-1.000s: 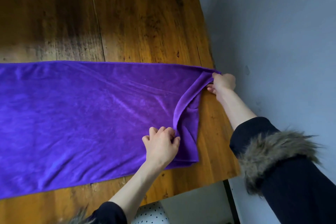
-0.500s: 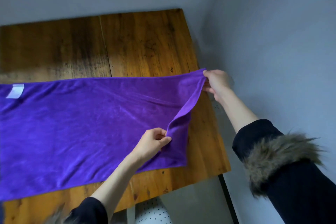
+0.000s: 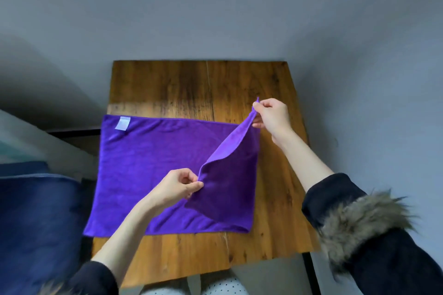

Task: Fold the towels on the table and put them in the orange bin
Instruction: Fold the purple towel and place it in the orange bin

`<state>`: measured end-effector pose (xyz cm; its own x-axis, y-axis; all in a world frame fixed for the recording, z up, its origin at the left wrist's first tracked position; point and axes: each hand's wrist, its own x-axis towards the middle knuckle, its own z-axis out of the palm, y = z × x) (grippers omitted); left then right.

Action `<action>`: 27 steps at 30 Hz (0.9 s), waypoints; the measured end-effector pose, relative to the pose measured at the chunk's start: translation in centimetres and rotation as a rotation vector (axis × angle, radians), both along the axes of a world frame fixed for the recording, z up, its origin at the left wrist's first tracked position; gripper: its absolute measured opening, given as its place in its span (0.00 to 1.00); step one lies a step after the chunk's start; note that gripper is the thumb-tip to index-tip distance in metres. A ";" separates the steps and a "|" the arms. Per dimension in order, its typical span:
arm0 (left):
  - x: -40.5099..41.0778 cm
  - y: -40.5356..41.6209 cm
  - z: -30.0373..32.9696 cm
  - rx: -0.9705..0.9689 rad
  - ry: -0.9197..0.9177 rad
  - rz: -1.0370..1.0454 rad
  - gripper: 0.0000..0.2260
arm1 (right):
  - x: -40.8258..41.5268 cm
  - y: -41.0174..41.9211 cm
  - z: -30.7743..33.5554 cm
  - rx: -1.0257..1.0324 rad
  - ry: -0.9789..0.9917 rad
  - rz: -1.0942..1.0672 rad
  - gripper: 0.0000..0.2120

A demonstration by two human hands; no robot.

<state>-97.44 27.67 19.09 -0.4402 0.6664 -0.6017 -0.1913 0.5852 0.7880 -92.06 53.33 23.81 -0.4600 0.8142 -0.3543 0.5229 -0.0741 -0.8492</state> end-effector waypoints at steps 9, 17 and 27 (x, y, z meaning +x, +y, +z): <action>-7.3 -10.5 3.8 0.049 -0.086 0.039 0.10 | -9.5 -10.3 3.7 -0.005 0.113 0.139 0.04; -10.9 -17.8 2.0 0.003 -0.190 0.187 0.09 | -15.8 -17.1 2.3 -0.024 0.083 0.267 0.05; -9.4 -20.1 -4.7 -0.508 0.345 0.287 0.14 | -16.4 -19.6 -6.1 0.111 -0.259 0.495 0.13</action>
